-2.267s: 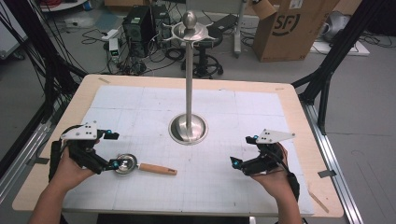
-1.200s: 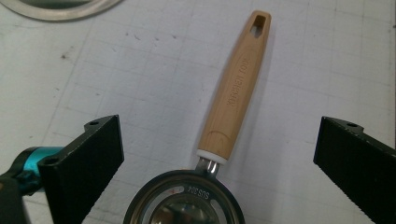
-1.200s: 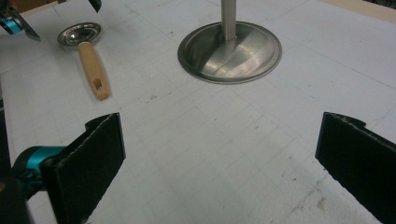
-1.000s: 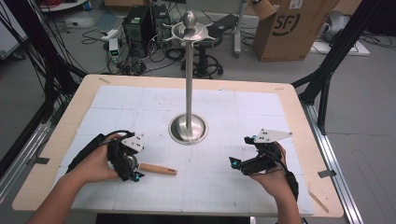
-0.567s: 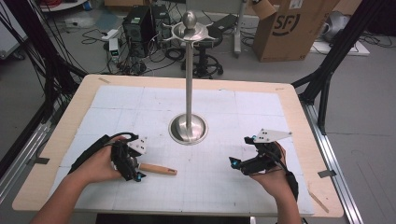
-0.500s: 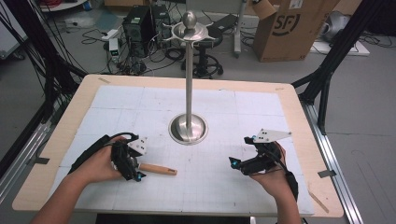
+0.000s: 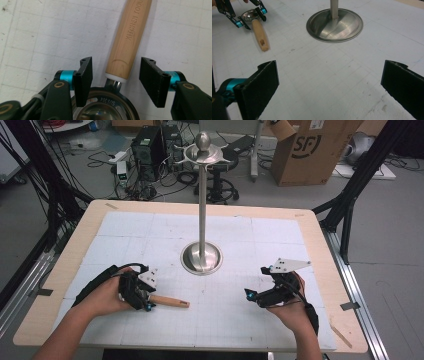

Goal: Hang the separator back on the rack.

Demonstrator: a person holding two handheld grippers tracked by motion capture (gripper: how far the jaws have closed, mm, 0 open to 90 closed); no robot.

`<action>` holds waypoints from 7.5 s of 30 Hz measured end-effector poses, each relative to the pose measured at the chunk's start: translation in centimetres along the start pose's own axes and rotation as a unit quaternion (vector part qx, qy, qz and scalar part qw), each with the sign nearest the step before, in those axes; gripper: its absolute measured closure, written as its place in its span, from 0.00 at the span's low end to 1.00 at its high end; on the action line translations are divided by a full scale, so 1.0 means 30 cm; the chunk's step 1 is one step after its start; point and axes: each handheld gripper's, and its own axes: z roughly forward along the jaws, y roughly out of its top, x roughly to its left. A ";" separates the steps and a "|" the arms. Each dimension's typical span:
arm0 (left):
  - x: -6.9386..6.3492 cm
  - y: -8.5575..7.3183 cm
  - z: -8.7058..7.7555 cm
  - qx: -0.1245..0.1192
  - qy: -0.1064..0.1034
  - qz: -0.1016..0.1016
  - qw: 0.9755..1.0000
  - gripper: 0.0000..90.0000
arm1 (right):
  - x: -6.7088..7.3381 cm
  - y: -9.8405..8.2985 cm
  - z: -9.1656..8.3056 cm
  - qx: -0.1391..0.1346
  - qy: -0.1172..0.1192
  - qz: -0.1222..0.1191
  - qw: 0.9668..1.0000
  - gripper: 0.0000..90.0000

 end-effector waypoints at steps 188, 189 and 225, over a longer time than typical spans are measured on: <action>0.276 0.375 -0.588 -0.357 0.055 -0.128 0.924 0.76 | -0.010 -0.002 -0.009 -0.007 0.009 0.006 1.000 0.00; 0.276 0.376 -0.588 -0.357 0.056 -0.127 0.924 0.75 | -0.010 -0.002 -0.009 -0.008 0.009 0.006 1.000 0.00; 0.193 0.205 -0.605 -0.336 0.036 -0.125 0.933 0.22 | -0.004 0.000 -0.002 -0.005 0.013 0.000 1.000 0.00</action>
